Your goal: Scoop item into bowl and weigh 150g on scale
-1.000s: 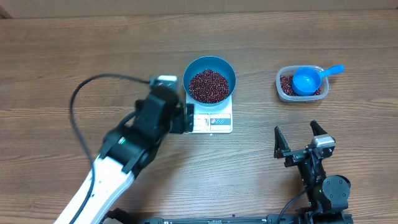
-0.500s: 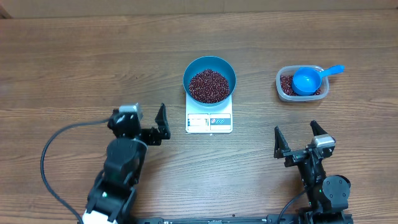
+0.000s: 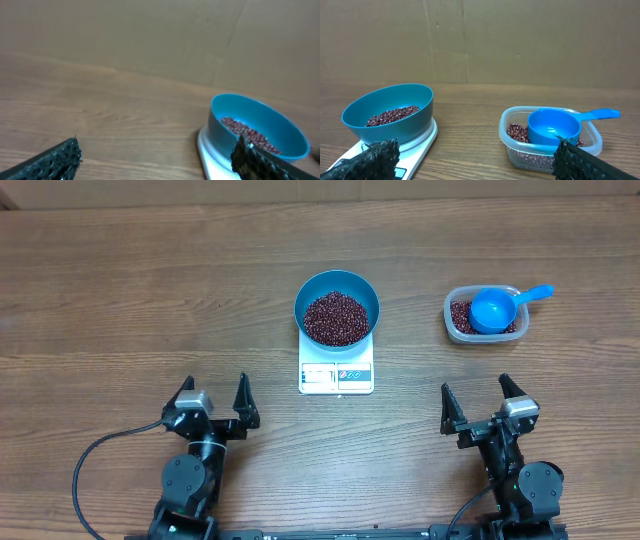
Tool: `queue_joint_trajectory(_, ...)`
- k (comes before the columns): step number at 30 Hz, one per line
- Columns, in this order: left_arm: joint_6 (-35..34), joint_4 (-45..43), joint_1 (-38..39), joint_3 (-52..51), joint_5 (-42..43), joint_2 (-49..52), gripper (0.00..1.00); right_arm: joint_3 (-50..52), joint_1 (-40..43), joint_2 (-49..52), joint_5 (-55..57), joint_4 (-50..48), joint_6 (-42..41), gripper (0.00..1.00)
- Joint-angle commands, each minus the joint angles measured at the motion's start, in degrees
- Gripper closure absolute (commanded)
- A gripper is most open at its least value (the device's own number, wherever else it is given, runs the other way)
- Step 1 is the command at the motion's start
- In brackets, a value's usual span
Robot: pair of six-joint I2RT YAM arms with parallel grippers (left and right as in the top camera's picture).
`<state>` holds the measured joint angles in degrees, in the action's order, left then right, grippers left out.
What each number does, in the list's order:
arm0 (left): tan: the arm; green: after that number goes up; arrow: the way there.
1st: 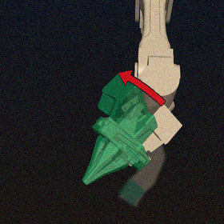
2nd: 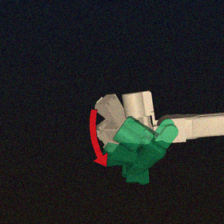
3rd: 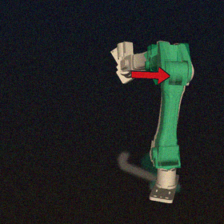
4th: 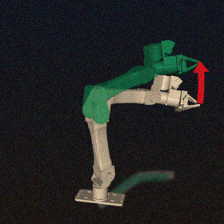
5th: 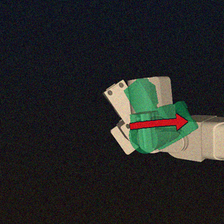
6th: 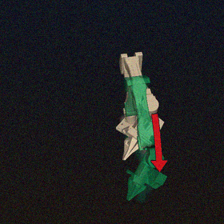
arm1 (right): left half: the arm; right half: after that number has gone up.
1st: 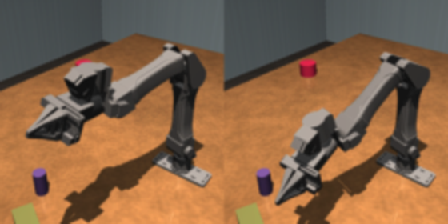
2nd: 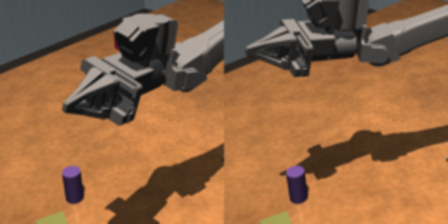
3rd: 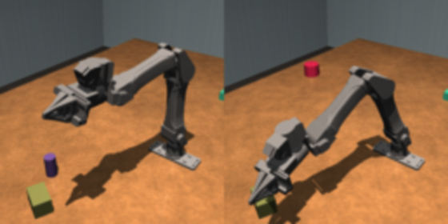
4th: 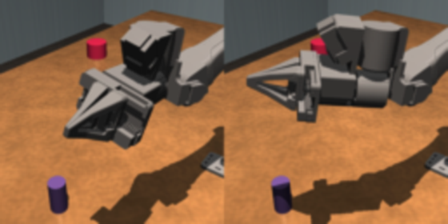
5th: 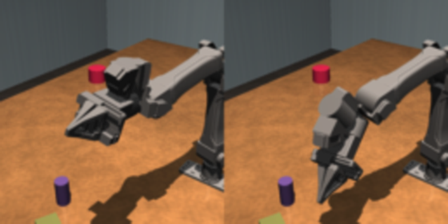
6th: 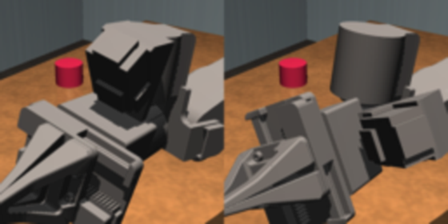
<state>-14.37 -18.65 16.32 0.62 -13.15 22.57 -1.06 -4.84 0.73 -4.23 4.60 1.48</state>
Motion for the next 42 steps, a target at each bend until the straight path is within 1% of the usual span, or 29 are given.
queue_joint_trajectory(1,1.2,4.2,-1.4,-0.3,-0.9,-4.9,0.01,0.6,0.4,-0.6,0.3,-0.2,-0.2,0.00)
queue_joint_trajectory(9,1.1,22.1,-6.4,-0.4,-0.3,-18.4,0.00,0.6,0.4,-0.6,0.3,-0.2,-0.2,0.00)
queue_joint_trajectory(12,3.9,22.2,-10.1,-0.3,1.8,-22.4,0.00,0.6,0.4,-0.6,0.3,-0.2,-0.2,0.00)
queue_joint_trajectory(19,8.7,22.8,-16.7,-0.3,6.1,-22.4,0.00,0.6,0.4,-0.6,0.3,-0.2,-0.2,0.00)
queue_joint_trajectory(24,11.2,22.8,-16.6,-0.3,6.1,-22.4,0.00,0.6,0.4,-0.6,0.3,-0.2,-0.2,0.00)
queue_joint_trajectory(42,11.2,22.5,-16.6,-0.3,6.1,-22.3,0.00,0.6,0.4,-0.6,0.3,-0.2,-0.2,0.00)
